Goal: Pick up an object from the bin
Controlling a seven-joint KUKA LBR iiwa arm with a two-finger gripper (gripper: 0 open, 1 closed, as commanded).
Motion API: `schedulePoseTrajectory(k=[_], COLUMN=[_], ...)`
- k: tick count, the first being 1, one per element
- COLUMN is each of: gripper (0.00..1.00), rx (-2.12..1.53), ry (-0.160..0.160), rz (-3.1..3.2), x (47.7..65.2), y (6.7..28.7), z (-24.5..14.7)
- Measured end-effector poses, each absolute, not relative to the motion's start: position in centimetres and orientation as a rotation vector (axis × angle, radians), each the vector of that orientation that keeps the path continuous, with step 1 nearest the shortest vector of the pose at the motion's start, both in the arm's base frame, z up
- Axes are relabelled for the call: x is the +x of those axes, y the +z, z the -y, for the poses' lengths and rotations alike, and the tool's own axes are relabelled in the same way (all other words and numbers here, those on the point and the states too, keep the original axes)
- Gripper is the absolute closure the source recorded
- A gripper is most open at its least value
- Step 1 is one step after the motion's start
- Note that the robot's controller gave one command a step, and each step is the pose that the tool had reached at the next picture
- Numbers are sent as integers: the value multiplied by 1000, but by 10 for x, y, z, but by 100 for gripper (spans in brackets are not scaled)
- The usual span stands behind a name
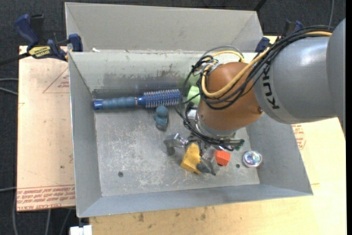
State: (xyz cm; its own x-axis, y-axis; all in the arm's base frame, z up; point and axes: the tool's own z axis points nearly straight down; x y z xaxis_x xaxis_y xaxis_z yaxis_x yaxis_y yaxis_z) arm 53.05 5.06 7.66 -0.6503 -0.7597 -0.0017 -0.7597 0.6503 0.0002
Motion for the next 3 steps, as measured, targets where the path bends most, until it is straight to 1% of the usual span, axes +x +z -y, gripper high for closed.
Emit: schedulePoseTrajectory(k=[1,2,3], gripper=[0,100,100], rx=[-1791,-1789,-2368], ry=[2,1,-4], rz=[-2578,-2579,-2054], x=[541,542,510], y=[81,83,287], z=[-50,-50,-71])
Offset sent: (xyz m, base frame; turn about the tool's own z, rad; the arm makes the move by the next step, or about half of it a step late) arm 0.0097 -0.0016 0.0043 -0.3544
